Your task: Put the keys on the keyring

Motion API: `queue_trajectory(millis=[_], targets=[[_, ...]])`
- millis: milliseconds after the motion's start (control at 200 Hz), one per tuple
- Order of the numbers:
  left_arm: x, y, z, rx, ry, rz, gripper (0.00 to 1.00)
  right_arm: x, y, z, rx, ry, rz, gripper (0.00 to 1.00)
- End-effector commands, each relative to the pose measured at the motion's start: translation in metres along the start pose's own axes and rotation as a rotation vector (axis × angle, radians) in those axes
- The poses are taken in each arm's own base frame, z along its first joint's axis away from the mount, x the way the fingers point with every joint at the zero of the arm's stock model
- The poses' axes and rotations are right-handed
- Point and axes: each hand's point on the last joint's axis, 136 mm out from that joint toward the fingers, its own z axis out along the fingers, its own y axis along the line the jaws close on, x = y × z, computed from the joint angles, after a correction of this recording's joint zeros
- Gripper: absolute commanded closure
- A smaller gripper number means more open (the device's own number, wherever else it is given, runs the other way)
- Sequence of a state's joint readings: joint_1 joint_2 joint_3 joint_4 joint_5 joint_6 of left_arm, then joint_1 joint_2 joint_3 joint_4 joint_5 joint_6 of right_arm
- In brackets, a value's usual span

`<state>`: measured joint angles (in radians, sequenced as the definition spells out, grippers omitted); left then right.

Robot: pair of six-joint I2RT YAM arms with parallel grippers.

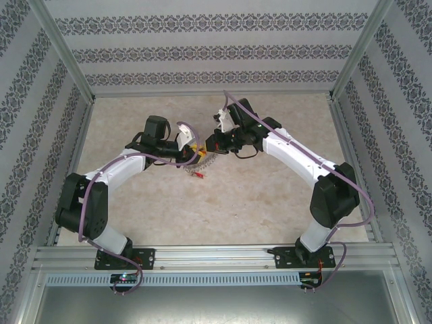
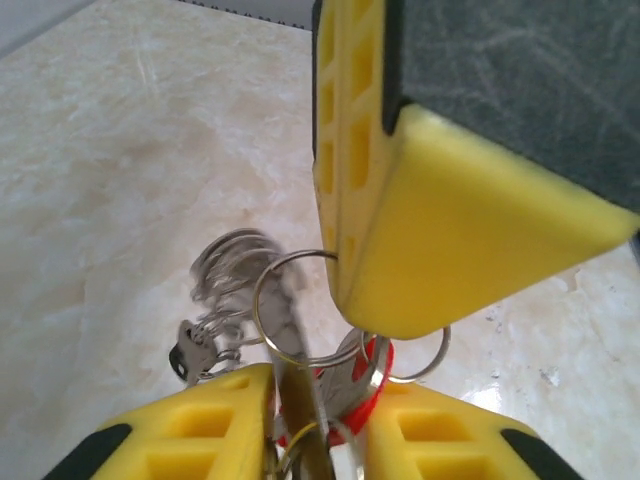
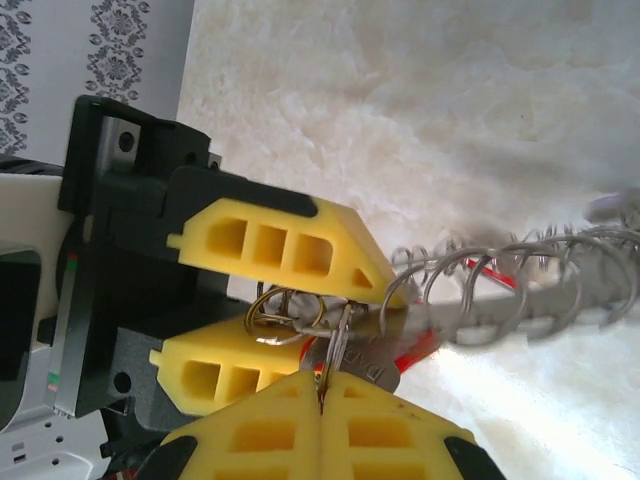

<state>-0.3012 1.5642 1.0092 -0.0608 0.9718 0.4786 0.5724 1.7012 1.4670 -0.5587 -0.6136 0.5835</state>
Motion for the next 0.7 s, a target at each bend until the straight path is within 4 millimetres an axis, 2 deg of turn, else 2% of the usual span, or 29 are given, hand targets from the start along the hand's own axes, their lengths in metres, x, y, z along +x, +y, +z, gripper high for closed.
queue_trajectory(millis=[0, 115, 180, 345, 555, 694], targets=[[-0.008, -0.009, 0.003, 0.069, -0.011, 0.03, 0.89, -0.004, 0.01, 0.0, -0.025, -0.011, -0.052, 1.0], [-0.009, -0.012, 0.003, 0.089, -0.006, 0.041, 1.0, -0.006, 0.01, -0.001, -0.027, -0.022, -0.04, 1.0], [-0.009, -0.015, 0.002, 0.099, -0.005, 0.052, 1.0, -0.008, 0.011, -0.003, -0.039, -0.04, -0.029, 1.0], [-0.004, -0.02, 0.001, 0.11, 0.002, 0.077, 1.0, -0.012, 0.013, -0.009, -0.056, -0.067, -0.03, 0.9], [-0.003, -0.023, -0.001, 0.117, 0.01, 0.093, 1.0, -0.018, 0.014, -0.03, -0.099, -0.123, -0.058, 0.72], [-0.005, -0.026, -0.002, 0.13, 0.005, 0.103, 1.0, -0.022, 0.019, -0.052, -0.152, -0.178, -0.225, 0.69]])
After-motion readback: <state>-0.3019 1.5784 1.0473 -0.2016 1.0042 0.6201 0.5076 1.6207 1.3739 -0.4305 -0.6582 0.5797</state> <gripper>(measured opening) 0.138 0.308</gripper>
